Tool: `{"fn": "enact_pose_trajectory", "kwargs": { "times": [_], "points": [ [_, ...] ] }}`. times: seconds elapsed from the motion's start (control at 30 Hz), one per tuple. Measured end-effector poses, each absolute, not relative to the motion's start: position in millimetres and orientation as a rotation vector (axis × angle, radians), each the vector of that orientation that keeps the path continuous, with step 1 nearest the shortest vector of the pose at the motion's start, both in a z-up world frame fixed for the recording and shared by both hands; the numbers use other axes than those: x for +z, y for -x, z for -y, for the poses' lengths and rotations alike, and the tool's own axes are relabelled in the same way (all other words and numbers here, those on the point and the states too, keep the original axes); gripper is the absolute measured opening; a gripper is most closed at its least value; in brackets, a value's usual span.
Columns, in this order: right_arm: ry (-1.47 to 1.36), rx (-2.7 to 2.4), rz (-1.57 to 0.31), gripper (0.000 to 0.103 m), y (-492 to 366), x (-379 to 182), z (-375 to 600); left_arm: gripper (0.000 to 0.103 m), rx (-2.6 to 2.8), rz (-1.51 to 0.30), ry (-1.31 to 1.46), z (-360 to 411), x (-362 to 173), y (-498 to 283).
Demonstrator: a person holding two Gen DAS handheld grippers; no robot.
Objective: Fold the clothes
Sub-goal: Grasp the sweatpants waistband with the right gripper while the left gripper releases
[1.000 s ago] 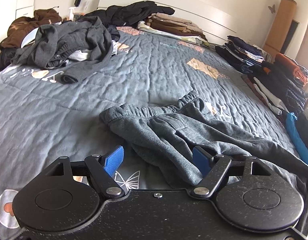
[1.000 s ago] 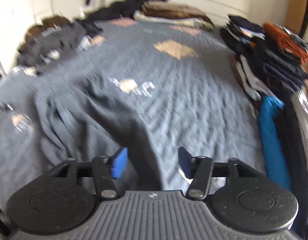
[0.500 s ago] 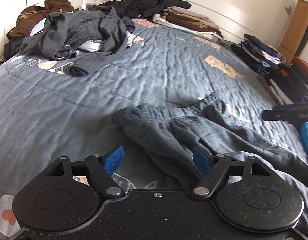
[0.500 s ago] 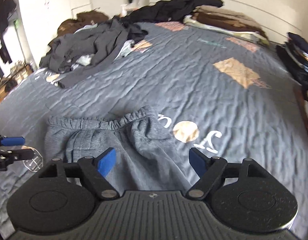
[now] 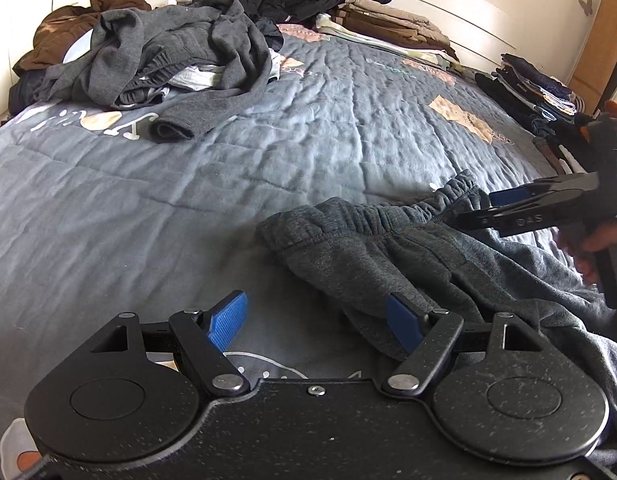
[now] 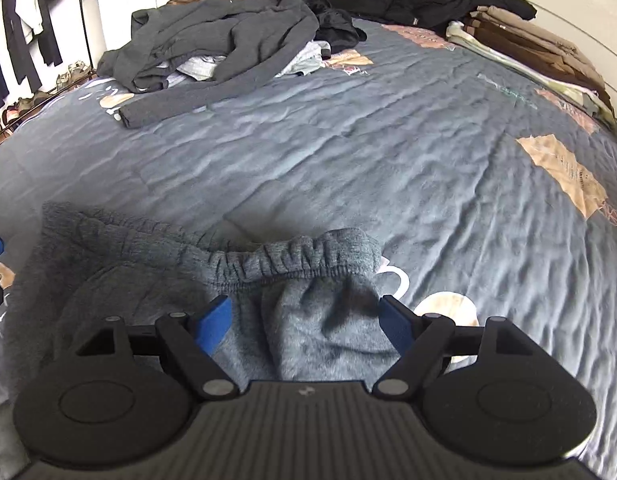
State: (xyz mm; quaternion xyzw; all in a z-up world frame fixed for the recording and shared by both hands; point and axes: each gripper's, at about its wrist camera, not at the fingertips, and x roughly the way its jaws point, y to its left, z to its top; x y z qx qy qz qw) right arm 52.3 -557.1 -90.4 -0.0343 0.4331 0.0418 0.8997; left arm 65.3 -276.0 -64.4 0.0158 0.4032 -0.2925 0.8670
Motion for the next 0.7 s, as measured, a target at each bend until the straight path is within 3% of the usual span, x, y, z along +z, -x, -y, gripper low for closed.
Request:
{"fn": "enact_pose_trajectory", "kwargs": {
  "times": [0.13,0.23,0.33,0.4,0.5,0.7],
  "points": [
    [0.05,0.081,-0.935,0.079,-65.2,-105.2,557.4,0.076,-0.616,-0.851,-0.042,280.1,-67.0,-64.7],
    [-0.008,0.074,-0.955,0.067,-68.1,-112.3,560.3,0.076,-0.612,-0.859,-0.049,282.3,-69.6,-65.1],
    [-0.092,0.068,-0.961,0.039,-67.2,-113.1,567.9,0.077,-0.62,-0.86,-0.013,279.1,-71.9,-66.8],
    [-0.125,0.054,-0.935,0.012,-62.3,-105.9,575.6,0.081,-0.626,-0.86,0.013,276.9,-73.4,-67.8],
    [-0.182,0.023,-0.878,0.009,-52.7,-89.8,588.8,0.093,-0.679,-0.827,0.076,270.5,-77.3,-70.0],
    [-0.203,0.002,-0.808,0.008,-32.4,-59.3,605.6,0.093,-0.681,-0.882,0.214,269.1,-92.2,-89.9]
  ]
}}
